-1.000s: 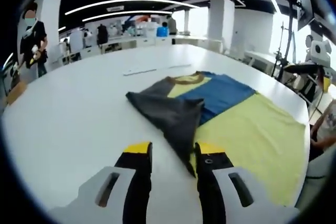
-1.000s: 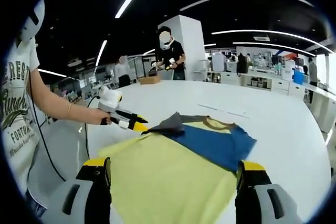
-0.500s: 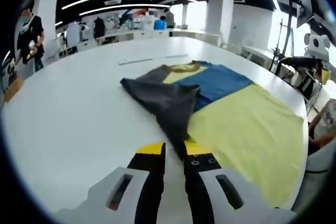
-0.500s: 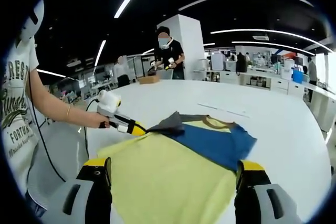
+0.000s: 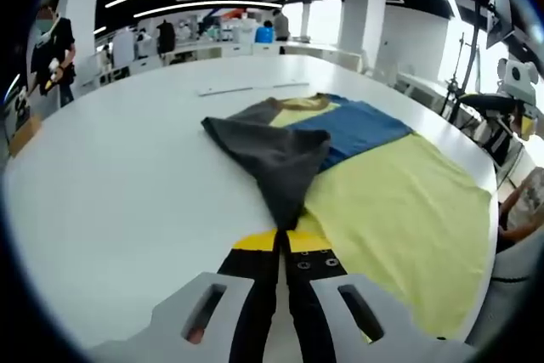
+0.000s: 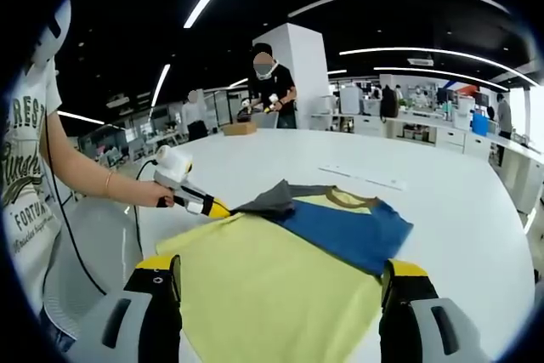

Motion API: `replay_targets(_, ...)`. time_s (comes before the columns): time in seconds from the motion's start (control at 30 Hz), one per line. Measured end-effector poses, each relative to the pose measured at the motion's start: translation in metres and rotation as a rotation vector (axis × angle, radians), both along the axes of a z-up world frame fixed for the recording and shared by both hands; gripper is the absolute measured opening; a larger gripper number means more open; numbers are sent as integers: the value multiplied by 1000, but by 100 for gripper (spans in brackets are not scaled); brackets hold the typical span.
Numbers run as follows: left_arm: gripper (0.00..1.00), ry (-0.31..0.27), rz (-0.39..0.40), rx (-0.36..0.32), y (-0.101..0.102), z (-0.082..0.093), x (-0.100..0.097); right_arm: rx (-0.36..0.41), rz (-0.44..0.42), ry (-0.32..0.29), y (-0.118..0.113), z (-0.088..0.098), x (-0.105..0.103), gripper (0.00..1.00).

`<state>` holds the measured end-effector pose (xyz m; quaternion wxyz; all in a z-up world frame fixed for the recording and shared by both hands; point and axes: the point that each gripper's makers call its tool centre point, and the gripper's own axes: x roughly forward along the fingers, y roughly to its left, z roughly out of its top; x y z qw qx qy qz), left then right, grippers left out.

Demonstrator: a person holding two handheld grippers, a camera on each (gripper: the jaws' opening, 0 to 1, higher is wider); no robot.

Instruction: Fold the garment on the visible template until the final outline fits inside the template.

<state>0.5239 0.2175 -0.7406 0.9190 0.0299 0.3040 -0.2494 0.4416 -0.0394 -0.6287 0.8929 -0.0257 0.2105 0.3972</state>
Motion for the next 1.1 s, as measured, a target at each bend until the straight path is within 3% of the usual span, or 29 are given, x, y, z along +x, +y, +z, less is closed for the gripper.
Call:
replay_targets(0.67,0,-84,34,-92,15,62,-3,-3,8,-16,1,4,-1,98)
replay_targets(1.1,0,-142,80,-59,48,96,-11,-3,7,-21,0,4,0,99)
